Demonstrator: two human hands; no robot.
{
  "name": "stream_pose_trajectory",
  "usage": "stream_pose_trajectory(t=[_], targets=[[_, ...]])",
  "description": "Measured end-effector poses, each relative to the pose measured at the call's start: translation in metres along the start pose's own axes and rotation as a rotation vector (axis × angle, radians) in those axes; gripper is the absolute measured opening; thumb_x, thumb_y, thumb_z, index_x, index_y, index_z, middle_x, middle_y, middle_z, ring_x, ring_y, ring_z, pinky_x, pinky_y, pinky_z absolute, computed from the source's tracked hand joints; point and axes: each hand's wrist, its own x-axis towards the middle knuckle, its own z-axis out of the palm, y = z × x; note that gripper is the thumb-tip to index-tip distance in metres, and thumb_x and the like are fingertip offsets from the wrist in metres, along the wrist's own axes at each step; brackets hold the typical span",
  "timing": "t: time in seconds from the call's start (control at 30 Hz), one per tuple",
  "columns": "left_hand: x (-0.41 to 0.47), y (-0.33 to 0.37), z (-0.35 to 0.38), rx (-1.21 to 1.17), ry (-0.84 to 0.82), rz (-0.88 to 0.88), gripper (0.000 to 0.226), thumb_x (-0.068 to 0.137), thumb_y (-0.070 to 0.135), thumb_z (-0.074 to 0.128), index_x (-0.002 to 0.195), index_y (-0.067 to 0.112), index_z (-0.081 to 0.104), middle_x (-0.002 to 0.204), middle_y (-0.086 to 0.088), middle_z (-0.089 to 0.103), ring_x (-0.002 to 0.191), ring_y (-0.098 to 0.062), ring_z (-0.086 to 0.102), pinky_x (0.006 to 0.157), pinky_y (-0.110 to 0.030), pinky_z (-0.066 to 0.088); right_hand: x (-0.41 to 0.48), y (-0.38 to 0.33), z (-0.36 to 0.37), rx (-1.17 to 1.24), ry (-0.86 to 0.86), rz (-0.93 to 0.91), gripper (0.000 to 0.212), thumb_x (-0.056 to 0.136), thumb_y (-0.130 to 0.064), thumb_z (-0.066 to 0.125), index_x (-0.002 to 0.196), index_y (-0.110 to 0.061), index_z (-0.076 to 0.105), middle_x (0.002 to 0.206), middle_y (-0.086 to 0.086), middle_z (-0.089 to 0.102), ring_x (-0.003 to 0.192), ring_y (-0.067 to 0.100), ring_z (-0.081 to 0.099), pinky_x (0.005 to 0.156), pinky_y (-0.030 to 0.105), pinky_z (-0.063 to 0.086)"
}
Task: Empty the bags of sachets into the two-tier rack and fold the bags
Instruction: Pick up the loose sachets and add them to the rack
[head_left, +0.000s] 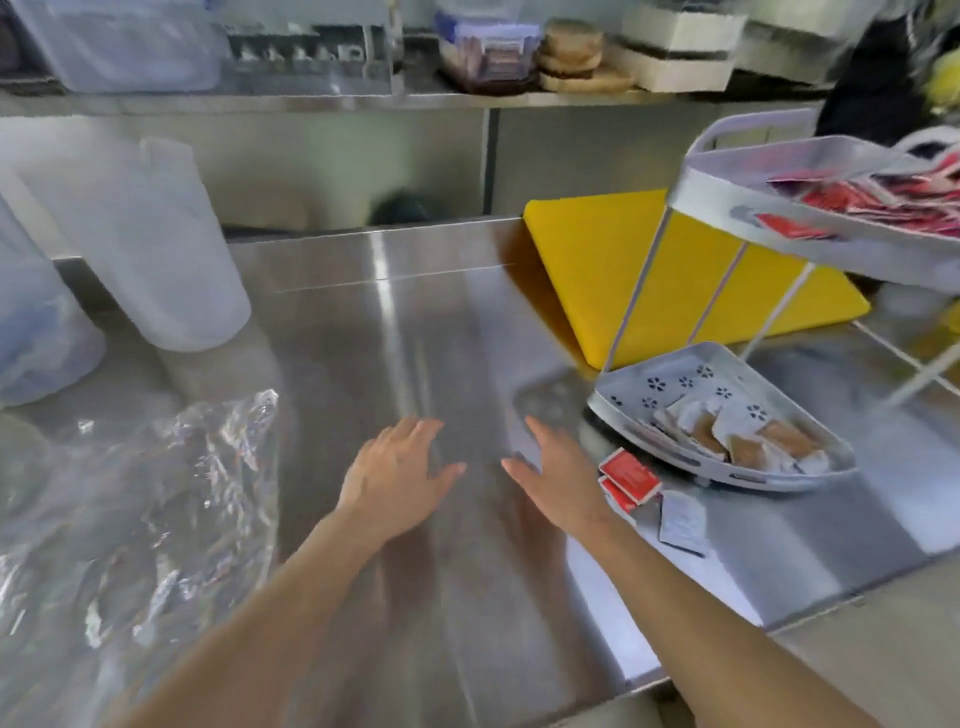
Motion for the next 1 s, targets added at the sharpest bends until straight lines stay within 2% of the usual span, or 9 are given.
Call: stream_pose_trajectory(t=[0.13, 0.23, 0.33, 0.43, 0.53, 0.63, 0.77, 0.9, 1.0], targets=[[0.012, 0.058, 0.057, 0.050, -0.134, 0.119, 0.059, 0.088, 0.049, 0.046, 0.136, 0.019, 0.035, 0.140, -0.003, 0.044, 0.127, -0.024, 0.041, 0.105, -0.034, 0.030, -0.022, 0.065, -0.034, -0.158, 0.124, 0.062, 0.062, 0.082, -0.037, 0.058, 0.136, -0.016, 0.036, 0.132, 0.010, 0.049, 0.122, 0.029, 0.045, 0.097, 0.038, 0.037], [0.013, 0.090, 0.092, 0.034, -0.149, 0.178, 0.057, 0.089, 0.049, 0.044, 0.137, 0.020, 0.033, 0.142, 0.000, 0.041, 0.129, -0.022, 0.038, 0.106, -0.033, 0.028, -0.041, 0.108, -0.049, -0.293, 0.142, 0.115, 0.064, 0.085, -0.043, 0.053, 0.139, -0.017, 0.030, 0.141, 0.008, 0.043, 0.127, 0.027, 0.042, 0.100, 0.040, 0.035], [0.012, 0.112, 0.118, 0.000, -0.160, 0.161, 0.061, 0.089, 0.049, 0.043, 0.142, 0.022, 0.027, 0.151, 0.001, 0.031, 0.137, -0.020, 0.028, 0.111, -0.033, 0.020, -0.058, 0.142, -0.053, -0.275, 0.117, 0.222, 0.063, 0.087, -0.047, 0.048, 0.140, -0.019, 0.026, 0.147, 0.004, 0.036, 0.132, 0.022, 0.036, 0.104, 0.041, 0.032], [0.005, 0.122, 0.135, 0.062, -0.227, 0.144, 0.068, 0.090, 0.054, 0.037, 0.147, 0.022, 0.015, 0.156, 0.001, 0.018, 0.144, -0.019, 0.013, 0.115, -0.034, 0.013, -0.066, 0.159, -0.050, -0.296, 0.112, 0.188, 0.059, 0.089, -0.047, 0.044, 0.139, -0.020, 0.028, 0.151, 0.001, 0.030, 0.135, 0.018, 0.032, 0.105, 0.037, 0.029], [0.000, 0.127, 0.142, 0.060, -0.241, 0.124, 0.064, 0.090, 0.051, 0.042, 0.144, 0.023, 0.022, 0.154, -0.002, 0.024, 0.141, -0.021, 0.019, 0.113, -0.034, 0.017, -0.062, 0.162, -0.049, -0.268, 0.120, 0.180, 0.059, 0.085, -0.046, 0.052, 0.134, -0.021, 0.034, 0.144, 0.003, 0.039, 0.130, 0.020, 0.035, 0.103, 0.038, 0.030], [0.000, 0.136, 0.138, -0.086, -0.172, 0.011, 0.062, 0.080, 0.038, 0.065, 0.133, 0.020, 0.037, 0.134, -0.003, 0.045, 0.122, -0.023, 0.040, 0.100, -0.031, 0.031, -0.054, 0.159, -0.050, -0.177, 0.102, 0.290, 0.066, 0.074, -0.047, 0.064, 0.129, -0.023, 0.036, 0.134, 0.005, 0.044, 0.122, 0.024, 0.039, 0.098, 0.040, 0.033], [0.013, 0.138, 0.127, -0.316, -0.319, -0.254, 0.069, 0.069, 0.022, 0.078, 0.126, 0.013, 0.041, 0.123, -0.009, 0.044, 0.107, -0.025, 0.050, 0.082, -0.029, 0.040, -0.048, 0.157, -0.053, 0.062, 0.016, 0.385, 0.052, 0.072, -0.035, 0.071, 0.115, -0.022, 0.044, 0.120, 0.004, 0.052, 0.111, 0.023, 0.052, 0.094, 0.038, 0.045], [0.019, 0.137, 0.120, -0.584, -0.318, -0.376, 0.021, 0.077, 0.016, 0.068, 0.095, 0.017, 0.058, 0.094, -0.006, 0.061, 0.074, -0.017, 0.057, 0.057, -0.025, 0.042, -0.052, 0.150, -0.065, 0.346, -0.017, 0.385, 0.021, 0.080, -0.031, 0.066, 0.090, -0.030, 0.049, 0.090, -0.012, 0.054, 0.083, 0.011, 0.057, 0.070, 0.021, 0.048], [0.022, 0.148, 0.116, -0.702, -0.217, -0.334, 0.008, 0.083, 0.016, 0.059, 0.080, 0.022, 0.061, 0.086, -0.004, 0.063, 0.073, -0.018, 0.055, 0.061, -0.027, 0.042, -0.052, 0.137, -0.084, 0.709, -0.050, 0.379, 0.016, 0.080, -0.029, 0.068, 0.081, -0.029, 0.052, 0.082, -0.012, 0.060, 0.069, 0.005, 0.061, 0.056, 0.016, 0.050]])
